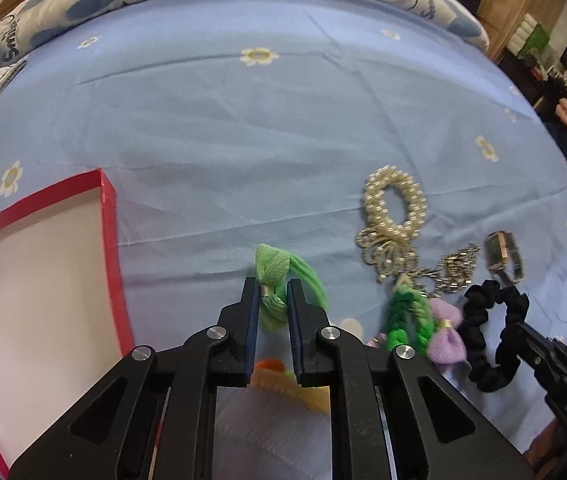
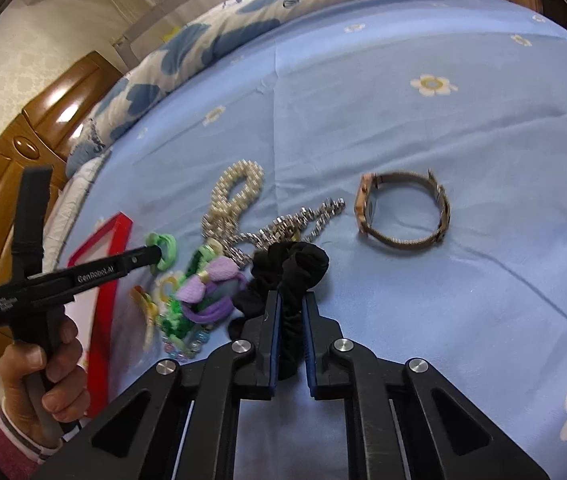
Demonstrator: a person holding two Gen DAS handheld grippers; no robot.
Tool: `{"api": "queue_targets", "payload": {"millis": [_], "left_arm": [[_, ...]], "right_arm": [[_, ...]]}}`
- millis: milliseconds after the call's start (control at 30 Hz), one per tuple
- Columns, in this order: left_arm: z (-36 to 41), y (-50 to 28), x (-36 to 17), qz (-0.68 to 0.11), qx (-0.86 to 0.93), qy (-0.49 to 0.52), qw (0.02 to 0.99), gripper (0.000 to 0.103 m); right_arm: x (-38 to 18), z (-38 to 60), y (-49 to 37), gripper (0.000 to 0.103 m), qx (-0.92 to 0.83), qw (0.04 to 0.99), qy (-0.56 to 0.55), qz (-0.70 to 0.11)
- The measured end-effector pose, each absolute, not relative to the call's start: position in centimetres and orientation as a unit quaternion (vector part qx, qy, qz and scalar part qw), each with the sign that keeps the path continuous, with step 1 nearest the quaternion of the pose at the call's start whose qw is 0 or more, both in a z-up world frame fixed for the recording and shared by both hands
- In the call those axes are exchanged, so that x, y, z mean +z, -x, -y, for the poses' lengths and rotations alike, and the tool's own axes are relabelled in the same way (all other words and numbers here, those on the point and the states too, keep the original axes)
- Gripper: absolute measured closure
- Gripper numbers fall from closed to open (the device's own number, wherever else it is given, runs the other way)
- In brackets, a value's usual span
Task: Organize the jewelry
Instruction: 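Carry the hair tie and scrunchie into the red tray and open both tools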
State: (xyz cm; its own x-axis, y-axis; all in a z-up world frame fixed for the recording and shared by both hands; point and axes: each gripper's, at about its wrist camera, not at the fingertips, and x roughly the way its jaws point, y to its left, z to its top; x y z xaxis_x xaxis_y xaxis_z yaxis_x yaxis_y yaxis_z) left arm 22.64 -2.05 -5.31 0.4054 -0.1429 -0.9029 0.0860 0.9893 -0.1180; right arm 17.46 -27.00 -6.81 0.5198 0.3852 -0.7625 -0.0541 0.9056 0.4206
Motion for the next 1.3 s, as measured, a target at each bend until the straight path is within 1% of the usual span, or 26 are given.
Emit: {"api": "queue_targets", "payload": {"millis": [300,500,967,1300], "left_arm": [[-0.6,-18.2,-0.7,-0.506,-0.074,0.065,0.857,0.092],[-3.6,-15.3,1.0,-0.491,-0.060,0.088,0.864,0.092],[-11.4,-10.4,1.1,-0.481,0.004,0.135,0.866,0.092],[-15.7,-9.5,0.7,-0.477,0.042,0.158,0.863,0.091]], "right_arm": [[-2.3,25.6,-16.6,0.094,0.160,0.871,-0.176,-0.430],[-1.0,22.9,-16.1,0.094,0.194,0.868,-0.175,-0.422],[0.0,14.8,-15.1,0.094,0.271,0.850,-0.148,-0.426],[-0.5,9.3,-15.1,0.094,0.321,0.829,-0.151,-0.433]]}}
